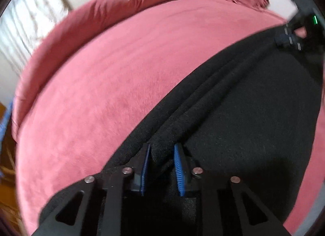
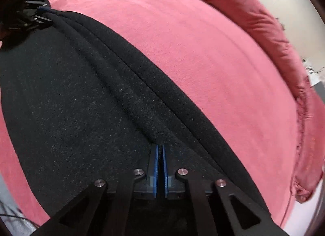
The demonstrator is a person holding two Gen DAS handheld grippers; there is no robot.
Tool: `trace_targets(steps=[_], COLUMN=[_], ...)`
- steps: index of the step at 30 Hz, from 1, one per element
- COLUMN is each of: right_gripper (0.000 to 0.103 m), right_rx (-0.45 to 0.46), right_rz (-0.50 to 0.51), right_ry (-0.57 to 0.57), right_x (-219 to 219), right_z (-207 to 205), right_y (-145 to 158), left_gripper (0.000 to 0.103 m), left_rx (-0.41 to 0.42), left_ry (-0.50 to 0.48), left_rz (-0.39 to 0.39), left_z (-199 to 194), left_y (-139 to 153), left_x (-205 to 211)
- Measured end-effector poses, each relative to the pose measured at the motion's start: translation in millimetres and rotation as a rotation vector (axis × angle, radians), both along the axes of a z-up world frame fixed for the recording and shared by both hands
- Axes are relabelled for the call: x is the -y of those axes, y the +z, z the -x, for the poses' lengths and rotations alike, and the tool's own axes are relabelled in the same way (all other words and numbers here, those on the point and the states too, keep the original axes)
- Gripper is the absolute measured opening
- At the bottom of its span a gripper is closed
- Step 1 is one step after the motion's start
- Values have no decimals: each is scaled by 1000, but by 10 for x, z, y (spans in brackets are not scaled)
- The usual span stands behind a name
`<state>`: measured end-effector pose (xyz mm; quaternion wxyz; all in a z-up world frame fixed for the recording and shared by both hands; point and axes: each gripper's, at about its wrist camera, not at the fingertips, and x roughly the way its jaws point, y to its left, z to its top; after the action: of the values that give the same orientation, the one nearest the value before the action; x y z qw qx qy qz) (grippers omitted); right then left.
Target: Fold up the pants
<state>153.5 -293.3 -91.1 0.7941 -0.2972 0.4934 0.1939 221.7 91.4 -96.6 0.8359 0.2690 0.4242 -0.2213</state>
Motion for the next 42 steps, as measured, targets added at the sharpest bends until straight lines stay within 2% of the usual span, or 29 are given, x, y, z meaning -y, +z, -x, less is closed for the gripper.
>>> trace_targets(steps=[1,5,6,7,8,9,11,13,14,15,17,19,20,21,22,23,24,25,26,27,28,29,34,37,38,39,40,41,42], right_gripper=[3,0,0,0,0,0,4,22,42,46,46,53,56,58,57,40,8,8,6,4,4,3,3,3,3,4,7,14,15], right_rx=[52,217,325,378,381,364,293,82,-32,-57,-79,-141,-154,-95,-44,-28,-33,-14,10,41,91,111,330,439,396,341,254,177,110], right_rz=[8,-48,-18,-17,-48,-103,-234,-443,-499,-484,-390,-296,-240,-184,-153,-141,-152,-139,-101,-56,11,23,-21,-10,-35,-44,-62,-91,-128], right_ry=[-11,-115,-161,-202,-237,-267,-304,-271,-259,-249,-168,-63,-15,36,61,58,41,-4,-20,4,40,39,-67,-102,-127,-154,-212,-253,-297], right_x=[-24,94,144,214,290,368,497,450,445,394,299,164,91,10,-49,-92,-109,-140,-215,-292,-375,-443,-474,-580,-581,-589,-574,-546,-500], right_z=[72,74,53,-5,-87,-182,-339,-441,-440,-429,-401,-369,-339,-281,-289,-283,-292,-278,-231,-161,-63,-19,84,-22,-165,-232,-393,-496,-570], right_y=[73,461,597,694,751,783,765,633,501,430,256,78,6,-12,-3,0,5,9,15,20,27,67,629,772,711,587,387,227,82], left_gripper=[8,8,6,0,0,0,0,0,1,4,23,77,85,90,89,83,51,33,26,8,8,8,7,9,13,20,25,25,33], left_rx=[18,72,89,121,139,126,9,-67,-89,-106,-88,-89,-91,-98,-100,-93,-86,-59,-24,-8,4,34,178,137,85,35,10,32,79], left_ry=[10,87,98,134,175,209,261,211,183,131,78,48,30,13,12,23,22,28,25,14,7,8,61,107,112,118,125,133,159], left_rz=[-2,98,98,74,54,57,126,228,256,282,226,180,157,107,80,91,117,97,64,46,42,45,145,142,96,9,-39,-33,-9], left_z=[19,-83,-145,-210,-288,-372,-538,-482,-441,-357,-253,-185,-191,-172,-150,-119,-58,-4,85,167,221,284,340,30,-85,-167,-186,-159,-74], left_y=[29,276,292,277,252,215,105,107,118,140,139,54,3,-95,-162,-183,-159,-139,-112,-86,-51,18,482,362,196,-33,-178,-200,-147], left_x=[9,-124,-98,-92,-101,-139,-229,-287,-299,-294,-244,-156,-23,21,40,47,66,109,170,212,231,237,205,241,298,372,404,411,390])
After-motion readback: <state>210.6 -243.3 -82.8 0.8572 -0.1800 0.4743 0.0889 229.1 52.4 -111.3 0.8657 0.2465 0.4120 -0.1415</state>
